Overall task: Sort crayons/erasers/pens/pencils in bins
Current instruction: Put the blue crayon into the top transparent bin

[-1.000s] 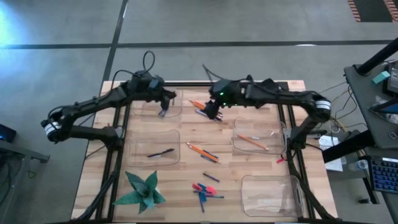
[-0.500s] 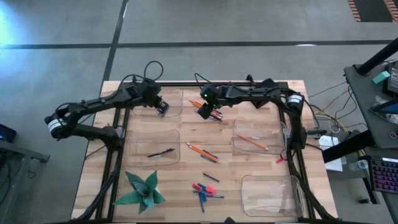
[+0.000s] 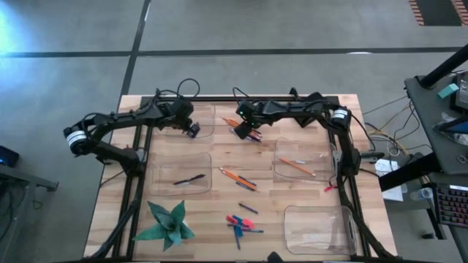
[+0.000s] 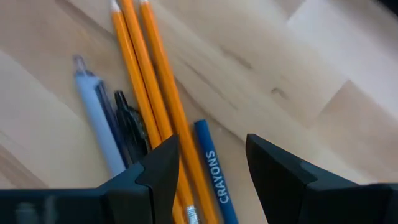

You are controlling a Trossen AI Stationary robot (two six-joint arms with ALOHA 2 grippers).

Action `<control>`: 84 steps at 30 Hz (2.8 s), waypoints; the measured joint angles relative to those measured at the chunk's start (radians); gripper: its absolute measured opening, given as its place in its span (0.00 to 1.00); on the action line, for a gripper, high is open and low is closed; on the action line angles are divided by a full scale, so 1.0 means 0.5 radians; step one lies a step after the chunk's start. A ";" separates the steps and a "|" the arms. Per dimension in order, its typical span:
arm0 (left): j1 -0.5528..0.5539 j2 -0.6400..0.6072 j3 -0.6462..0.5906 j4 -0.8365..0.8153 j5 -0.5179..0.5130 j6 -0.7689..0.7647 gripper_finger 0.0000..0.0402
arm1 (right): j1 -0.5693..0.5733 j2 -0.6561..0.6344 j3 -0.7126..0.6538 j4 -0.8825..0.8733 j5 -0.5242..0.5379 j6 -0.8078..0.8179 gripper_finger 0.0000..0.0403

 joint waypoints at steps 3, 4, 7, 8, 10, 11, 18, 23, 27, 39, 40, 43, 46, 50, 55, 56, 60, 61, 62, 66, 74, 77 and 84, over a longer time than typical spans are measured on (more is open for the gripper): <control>0.000 -0.001 -0.006 -0.008 0.000 -0.001 0.04 | 0.000 0.011 -0.002 -0.053 0.000 0.002 0.44; 0.000 -0.002 -0.006 -0.008 0.001 0.000 0.05 | 0.000 0.010 -0.002 -0.044 0.001 0.002 0.44; 0.000 -0.007 -0.003 -0.005 0.000 0.002 0.05 | -0.004 0.003 -0.001 -0.033 0.021 0.001 0.44; 0.000 -0.007 -0.003 -0.004 0.001 0.002 0.05 | -0.008 0.003 -0.001 -0.033 0.022 0.000 0.44; 0.000 -0.007 -0.005 -0.003 0.001 0.002 0.05 | -0.014 0.005 -0.001 -0.034 0.021 0.000 0.44; 0.000 -0.008 -0.009 -0.004 0.000 0.003 0.05 | -0.017 0.005 -0.001 -0.035 0.021 -0.001 0.44; 0.000 -0.008 -0.012 -0.010 0.001 0.004 0.05 | -0.027 0.005 -0.001 -0.033 0.078 -0.004 0.44; 0.000 -0.008 -0.012 -0.031 0.002 0.005 0.05 | -0.038 0.016 -0.001 -0.040 0.105 -0.004 0.44; 0.000 -0.009 -0.012 -0.077 0.068 0.075 0.05 | -0.036 0.016 -0.002 -0.076 0.053 -0.008 0.44; 0.002 -0.010 -0.015 -0.059 0.060 0.114 0.06 | -0.053 0.016 -0.006 -0.116 0.070 -0.002 0.44; 0.002 -0.010 -0.015 -0.055 0.060 0.114 0.06 | -0.053 0.016 -0.007 -0.117 0.069 0.008 0.44; 0.002 -0.010 -0.015 -0.054 0.058 0.107 0.06 | -0.053 0.016 -0.008 -0.117 0.069 0.011 0.44; 0.002 -0.010 -0.015 -0.055 0.050 0.048 0.06 | -0.053 0.016 -0.008 -0.117 0.070 0.011 0.44; 0.002 -0.010 -0.017 -0.055 0.047 0.008 0.06 | -0.056 0.016 -0.008 -0.109 0.070 0.011 0.44; 0.002 -0.010 -0.025 -0.059 0.047 0.005 0.07 | -0.056 0.016 -0.008 -0.109 0.071 0.011 0.44; 0.002 -0.010 -0.029 -0.061 0.047 0.003 0.08 | -0.056 0.016 -0.008 -0.109 0.071 0.011 0.44; 0.002 -0.010 -0.055 -0.063 0.061 -0.116 0.08 | -0.056 0.016 -0.008 -0.109 0.070 0.011 0.44; 0.002 -0.010 -0.061 -0.065 0.062 -0.149 0.08 | -0.056 0.016 -0.008 -0.109 0.070 0.011 0.44; 0.002 -0.010 -0.063 -0.067 0.062 -0.155 0.07 | -0.056 0.016 -0.008 -0.109 0.070 0.011 0.44; 0.002 -0.010 -0.063 -0.063 0.062 -0.179 0.06 | -0.056 0.016 -0.008 -0.109 0.070 0.011 0.44; 0.002 0.097 -0.059 -0.056 0.064 -0.309 0.06 | -0.056 0.016 -0.008 -0.109 0.070 0.002 0.44; 0.002 0.186 -0.049 -0.055 0.067 -0.314 0.06 | -0.056 0.016 -0.008 -0.109 0.070 -0.003 0.44; 0.002 0.303 0.009 -0.049 0.091 -0.317 0.08 | -0.056 0.016 -0.008 -0.110 0.070 -0.004 0.44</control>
